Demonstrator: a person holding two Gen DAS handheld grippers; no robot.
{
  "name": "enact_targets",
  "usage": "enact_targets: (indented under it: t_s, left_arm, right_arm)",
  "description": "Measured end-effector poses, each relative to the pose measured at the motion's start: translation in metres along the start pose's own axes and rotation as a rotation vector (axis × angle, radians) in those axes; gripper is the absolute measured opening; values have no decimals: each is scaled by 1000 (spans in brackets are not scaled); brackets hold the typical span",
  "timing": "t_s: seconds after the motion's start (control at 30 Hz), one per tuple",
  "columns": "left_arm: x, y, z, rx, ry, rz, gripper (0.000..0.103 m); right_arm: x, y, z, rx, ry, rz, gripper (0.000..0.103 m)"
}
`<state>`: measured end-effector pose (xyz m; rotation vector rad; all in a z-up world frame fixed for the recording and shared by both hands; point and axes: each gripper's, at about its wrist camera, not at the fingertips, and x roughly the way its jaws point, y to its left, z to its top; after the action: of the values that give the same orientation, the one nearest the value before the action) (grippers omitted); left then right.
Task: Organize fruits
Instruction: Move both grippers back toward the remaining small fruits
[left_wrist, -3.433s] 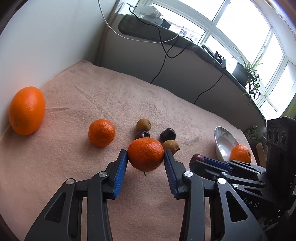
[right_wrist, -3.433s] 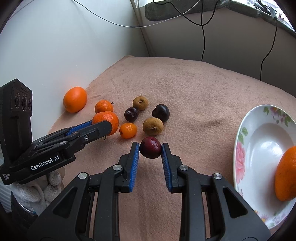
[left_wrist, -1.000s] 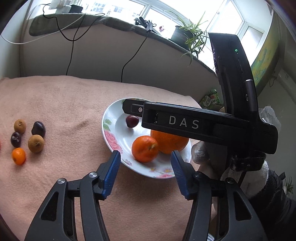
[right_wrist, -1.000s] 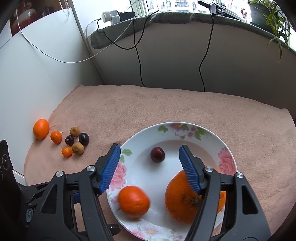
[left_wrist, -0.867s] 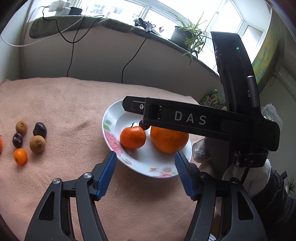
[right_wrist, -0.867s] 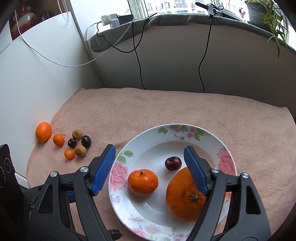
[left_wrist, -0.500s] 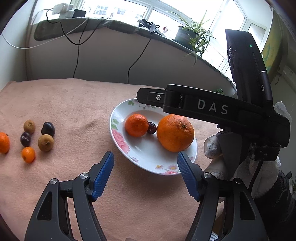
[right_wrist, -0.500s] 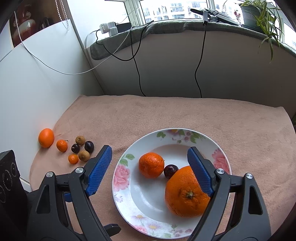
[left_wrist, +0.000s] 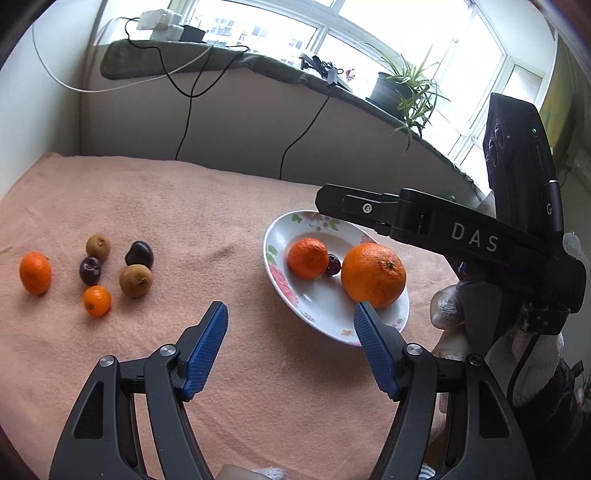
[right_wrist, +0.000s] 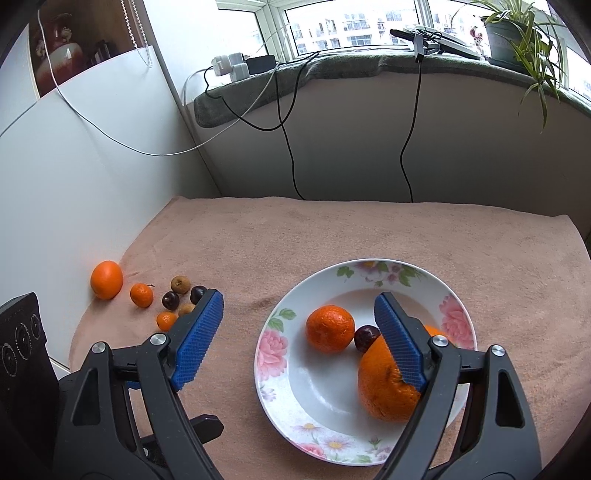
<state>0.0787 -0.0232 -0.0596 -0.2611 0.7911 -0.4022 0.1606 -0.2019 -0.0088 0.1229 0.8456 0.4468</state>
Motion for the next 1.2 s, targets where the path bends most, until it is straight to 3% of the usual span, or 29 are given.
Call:
enact_targets:
  t_s: [0.63, 0.83, 0.9, 1.03, 1.2]
  left_arm:
    - [-38, 88, -5, -125, -72, 170, 70]
    - [-38, 101, -6, -124, -76, 192, 60]
    - [-36, 103, -7, -124, -71, 195, 53]
    - [-29, 106, -8, -113, -56, 208, 52]
    - [-22, 107, -8, -100, -37, 218, 51]
  right_arm:
    - [21, 58, -6, -80, 42, 121, 86]
    - [29, 71, -6, -95, 53, 158, 86]
    - [33, 77, -6, -103, 63, 169, 86]
    - [43, 88, -7, -126, 83, 168, 86]
    - [60, 92, -10, -112, 131, 185, 69]
